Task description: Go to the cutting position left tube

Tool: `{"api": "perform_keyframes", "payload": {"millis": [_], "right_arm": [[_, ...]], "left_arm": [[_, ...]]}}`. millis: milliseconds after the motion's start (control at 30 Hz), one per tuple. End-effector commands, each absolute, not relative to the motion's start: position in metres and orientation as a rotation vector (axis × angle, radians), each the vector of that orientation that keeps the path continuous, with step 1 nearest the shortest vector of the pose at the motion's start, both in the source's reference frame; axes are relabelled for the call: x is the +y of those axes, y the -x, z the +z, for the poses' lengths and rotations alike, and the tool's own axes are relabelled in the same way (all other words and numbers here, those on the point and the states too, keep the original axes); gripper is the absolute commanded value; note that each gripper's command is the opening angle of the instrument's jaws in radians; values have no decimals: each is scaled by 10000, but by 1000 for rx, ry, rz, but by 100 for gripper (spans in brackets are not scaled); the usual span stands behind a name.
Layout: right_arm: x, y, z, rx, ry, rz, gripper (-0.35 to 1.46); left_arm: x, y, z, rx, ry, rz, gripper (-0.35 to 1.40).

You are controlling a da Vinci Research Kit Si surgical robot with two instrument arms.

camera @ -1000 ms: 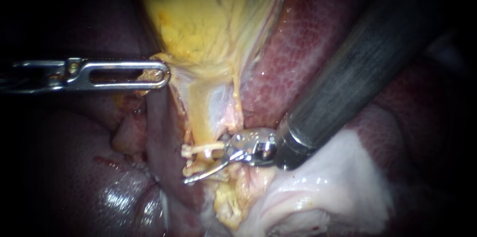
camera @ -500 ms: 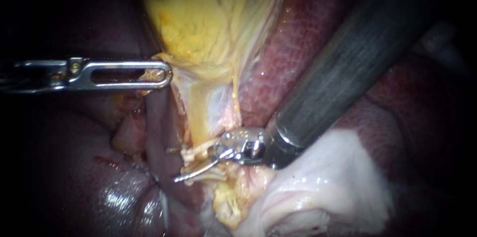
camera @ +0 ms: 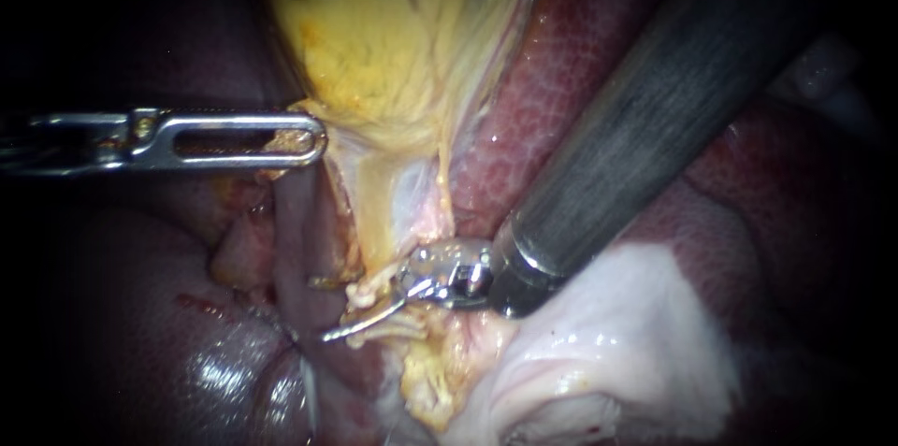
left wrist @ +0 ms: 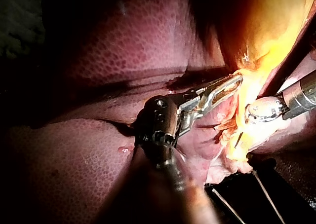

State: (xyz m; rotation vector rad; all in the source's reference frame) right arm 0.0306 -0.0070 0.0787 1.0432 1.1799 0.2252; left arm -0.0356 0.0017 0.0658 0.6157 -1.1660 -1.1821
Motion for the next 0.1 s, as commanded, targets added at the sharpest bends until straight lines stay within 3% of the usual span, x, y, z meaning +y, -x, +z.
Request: {"api": "perform_keyframes", "payload": {"millis": [33, 100], "right_arm": [[-70, -306, 787, 1180, -1043, 225, 120], [-70, -305, 787, 1180, -1043, 225, 120]], "left_arm": [[17, 356, 657, -1166, -615, -1182, -35], [17, 356, 657, -1166, -615, -1182, -35]]}}
